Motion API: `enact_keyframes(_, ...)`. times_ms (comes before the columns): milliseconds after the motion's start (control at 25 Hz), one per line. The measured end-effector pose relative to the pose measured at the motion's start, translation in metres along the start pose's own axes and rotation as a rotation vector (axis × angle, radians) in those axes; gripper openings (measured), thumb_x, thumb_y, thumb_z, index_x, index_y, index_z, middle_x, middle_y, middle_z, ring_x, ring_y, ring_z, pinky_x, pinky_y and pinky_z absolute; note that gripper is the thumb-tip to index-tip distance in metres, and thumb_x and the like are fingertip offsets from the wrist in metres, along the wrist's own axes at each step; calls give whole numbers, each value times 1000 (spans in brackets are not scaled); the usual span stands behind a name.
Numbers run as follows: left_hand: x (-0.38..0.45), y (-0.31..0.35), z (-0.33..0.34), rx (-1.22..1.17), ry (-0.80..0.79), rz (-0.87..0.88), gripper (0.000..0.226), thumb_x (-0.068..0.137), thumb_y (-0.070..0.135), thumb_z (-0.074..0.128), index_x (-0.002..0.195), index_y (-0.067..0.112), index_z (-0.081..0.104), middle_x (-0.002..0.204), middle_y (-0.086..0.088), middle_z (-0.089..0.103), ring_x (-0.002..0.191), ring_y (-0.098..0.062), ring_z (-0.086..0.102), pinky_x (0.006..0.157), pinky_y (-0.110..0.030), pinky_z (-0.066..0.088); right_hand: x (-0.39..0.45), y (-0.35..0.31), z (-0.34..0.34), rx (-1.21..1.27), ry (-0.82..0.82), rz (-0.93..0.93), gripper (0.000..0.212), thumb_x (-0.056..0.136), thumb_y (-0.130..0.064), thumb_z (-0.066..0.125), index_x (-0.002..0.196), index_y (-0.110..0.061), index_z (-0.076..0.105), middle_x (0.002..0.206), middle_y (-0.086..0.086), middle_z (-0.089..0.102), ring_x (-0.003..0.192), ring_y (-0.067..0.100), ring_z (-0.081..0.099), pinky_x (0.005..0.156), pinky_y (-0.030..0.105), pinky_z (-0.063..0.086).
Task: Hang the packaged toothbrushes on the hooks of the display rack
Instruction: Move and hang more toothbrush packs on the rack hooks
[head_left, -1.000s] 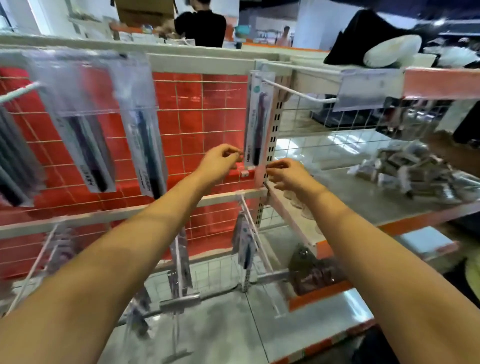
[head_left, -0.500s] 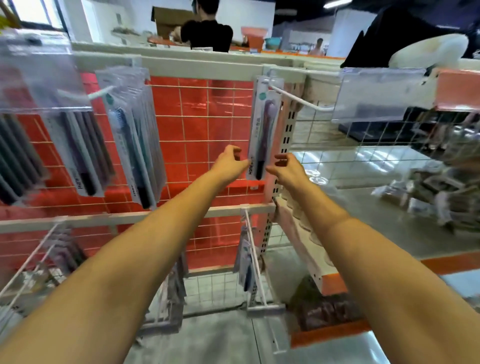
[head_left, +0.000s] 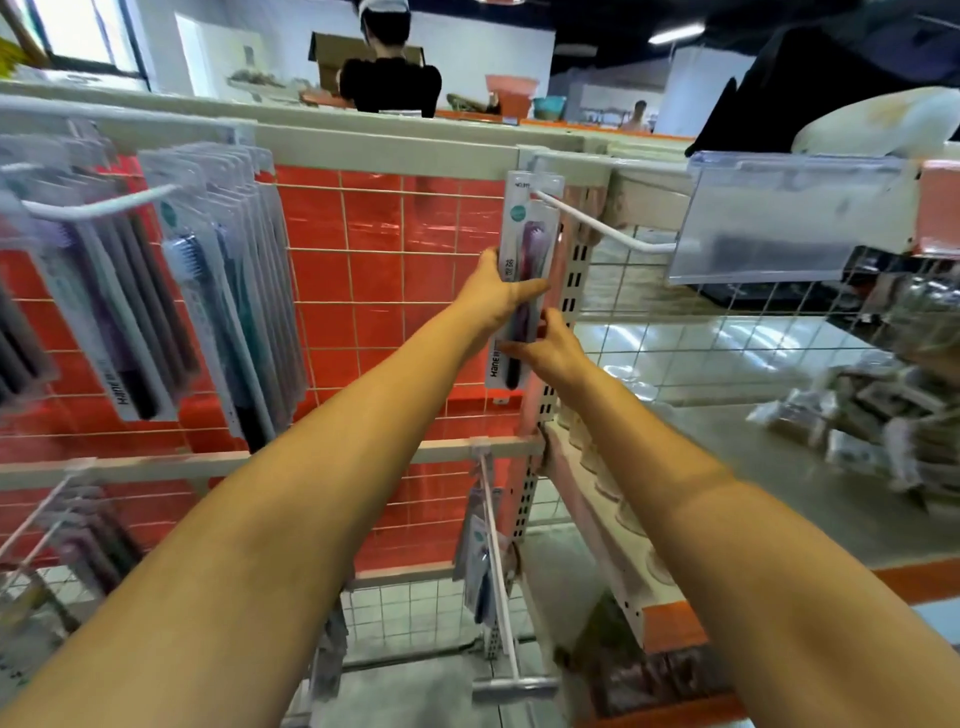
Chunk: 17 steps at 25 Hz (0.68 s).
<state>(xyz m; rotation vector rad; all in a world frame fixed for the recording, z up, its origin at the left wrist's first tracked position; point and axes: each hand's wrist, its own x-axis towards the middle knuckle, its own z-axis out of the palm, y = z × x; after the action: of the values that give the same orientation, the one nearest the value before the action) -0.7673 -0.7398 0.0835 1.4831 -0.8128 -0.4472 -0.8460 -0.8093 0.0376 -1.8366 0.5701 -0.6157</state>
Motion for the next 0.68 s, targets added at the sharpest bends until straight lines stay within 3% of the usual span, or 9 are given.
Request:
enact_keyframes(160, -6, 3, 1, -9, 5, 39, 48, 84, 11, 66, 126, 5, 43, 111, -8, 59, 96, -17, 56, 67, -15, 45, -9, -2, 0, 18, -51, -41, 57, 80, 5, 65, 129, 1, 38, 120, 15, 57, 110, 26, 57, 96, 37, 48)
enact_keyframes(400, -24, 5, -3, -36, -47, 56, 48, 84, 13, 67, 126, 8, 45, 118, -10, 61, 105, -22, 60, 90, -33, 50, -31, -3, -6, 12, -97, 0, 56, 79, -5, 70, 128, -1, 41, 121, 17, 58, 111, 28, 58, 98, 41, 48)
enact_keyframes(680, -47, 4, -3, -201, -60, 53, 38, 83, 7, 67, 115, 13, 47, 106, -7, 62, 103, -23, 59, 90, -37, 50, -53, -3, -12, 19, -109, -32, 52, 79, -5, 70, 125, -3, 45, 116, 14, 61, 104, 25, 62, 89, 35, 52)
